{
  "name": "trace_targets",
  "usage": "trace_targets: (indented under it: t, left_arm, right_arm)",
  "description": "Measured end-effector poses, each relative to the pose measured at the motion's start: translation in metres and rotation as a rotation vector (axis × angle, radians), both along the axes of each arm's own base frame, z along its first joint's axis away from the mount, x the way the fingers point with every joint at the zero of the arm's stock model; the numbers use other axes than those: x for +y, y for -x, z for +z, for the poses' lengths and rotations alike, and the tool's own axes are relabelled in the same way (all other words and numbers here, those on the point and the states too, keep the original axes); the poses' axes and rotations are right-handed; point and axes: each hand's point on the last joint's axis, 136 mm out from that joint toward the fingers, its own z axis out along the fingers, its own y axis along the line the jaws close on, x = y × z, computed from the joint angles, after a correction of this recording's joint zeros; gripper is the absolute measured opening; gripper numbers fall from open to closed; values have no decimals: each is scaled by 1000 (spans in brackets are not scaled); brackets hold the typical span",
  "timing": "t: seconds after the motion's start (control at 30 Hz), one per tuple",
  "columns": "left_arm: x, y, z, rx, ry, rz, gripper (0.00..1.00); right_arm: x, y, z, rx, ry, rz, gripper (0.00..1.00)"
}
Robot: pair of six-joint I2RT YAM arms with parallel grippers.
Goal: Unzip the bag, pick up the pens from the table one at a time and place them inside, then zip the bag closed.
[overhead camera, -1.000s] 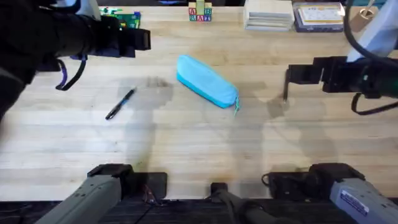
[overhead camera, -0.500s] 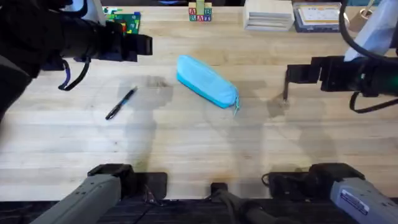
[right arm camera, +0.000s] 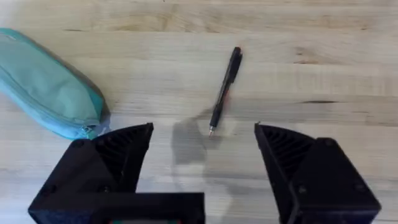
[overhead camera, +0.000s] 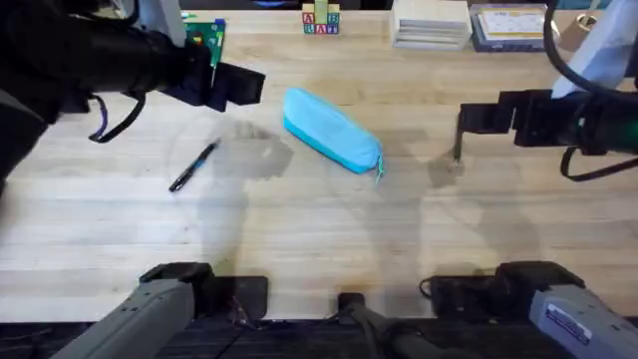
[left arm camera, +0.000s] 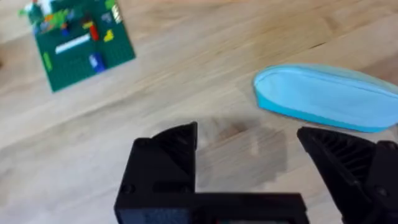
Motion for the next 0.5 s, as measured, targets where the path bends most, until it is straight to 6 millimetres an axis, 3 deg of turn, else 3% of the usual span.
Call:
trace_targets:
  t: [0.2,0.5]
  left_arm:
    - [-1,-1,4,-41,75,-142,991]
    - [-10,-18,-5,35,188,-317,990]
  right_arm:
    - [0,0,0,0,0,0,997]
    - [0,0,0,0,0,0,997]
